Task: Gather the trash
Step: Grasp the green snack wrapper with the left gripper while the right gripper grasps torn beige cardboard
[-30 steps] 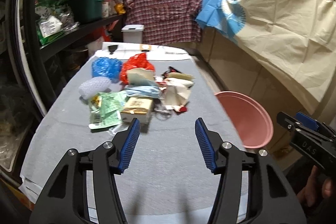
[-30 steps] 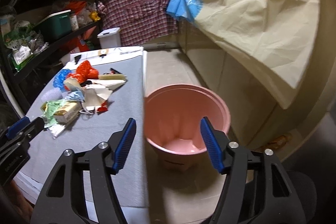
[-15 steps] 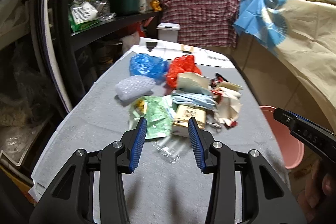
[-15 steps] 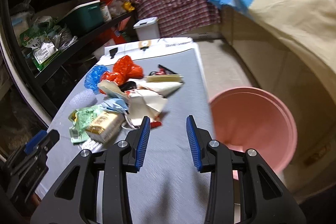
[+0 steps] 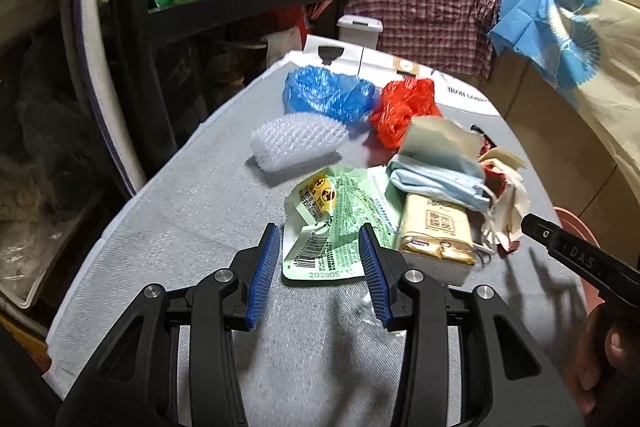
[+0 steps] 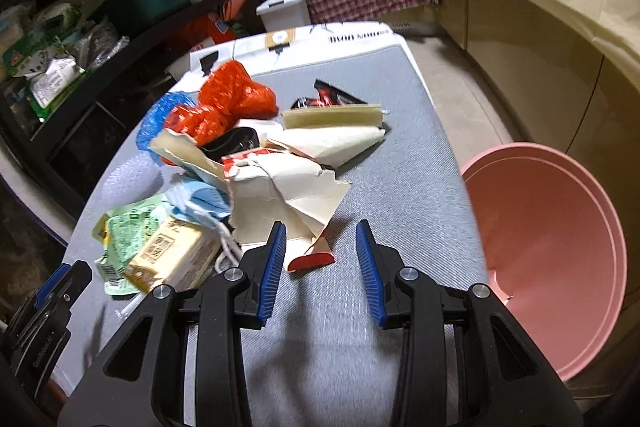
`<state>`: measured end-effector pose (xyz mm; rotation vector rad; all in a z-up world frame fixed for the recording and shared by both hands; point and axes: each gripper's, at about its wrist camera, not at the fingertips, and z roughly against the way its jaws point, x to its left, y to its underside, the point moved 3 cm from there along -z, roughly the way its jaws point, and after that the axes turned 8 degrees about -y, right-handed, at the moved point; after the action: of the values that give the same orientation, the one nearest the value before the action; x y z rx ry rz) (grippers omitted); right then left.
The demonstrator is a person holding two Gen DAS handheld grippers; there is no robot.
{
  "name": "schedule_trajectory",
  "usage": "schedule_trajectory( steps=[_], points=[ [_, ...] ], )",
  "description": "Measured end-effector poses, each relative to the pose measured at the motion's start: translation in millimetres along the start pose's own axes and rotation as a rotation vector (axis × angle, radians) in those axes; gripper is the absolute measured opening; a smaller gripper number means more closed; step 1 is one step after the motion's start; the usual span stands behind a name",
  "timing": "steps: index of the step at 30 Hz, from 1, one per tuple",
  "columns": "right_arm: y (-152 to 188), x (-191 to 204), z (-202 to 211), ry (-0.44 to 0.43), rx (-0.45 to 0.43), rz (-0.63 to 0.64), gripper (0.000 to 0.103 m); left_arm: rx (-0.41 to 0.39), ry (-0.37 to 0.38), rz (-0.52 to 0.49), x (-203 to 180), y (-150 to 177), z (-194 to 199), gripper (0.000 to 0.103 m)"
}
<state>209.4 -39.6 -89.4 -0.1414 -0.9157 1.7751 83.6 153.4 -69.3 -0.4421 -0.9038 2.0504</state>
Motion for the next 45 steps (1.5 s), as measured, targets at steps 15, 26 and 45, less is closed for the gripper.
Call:
schedule_trajectory(
  steps=[15, 26, 45],
  points=[
    [1.2, 0.6, -25.9, 0.003, 0.042, 0.014, 0.037, 0.063, -0.017, 0.004, -1.8, -1.5, -31.8, 0.041],
    [3.7, 0.6, -20.3, 0.013, 0.038, 0.02, 0.016, 0.077, -0.008, -0.013, -4.8, -2.4, -32.9, 0.031],
    [5.9, -0.3, 24.6, 0.008, -0.042, 0.005, 0.004, 0.005, 0.01, 0.0, 3.8, -9.4, 11.5, 0.008]
  ],
)
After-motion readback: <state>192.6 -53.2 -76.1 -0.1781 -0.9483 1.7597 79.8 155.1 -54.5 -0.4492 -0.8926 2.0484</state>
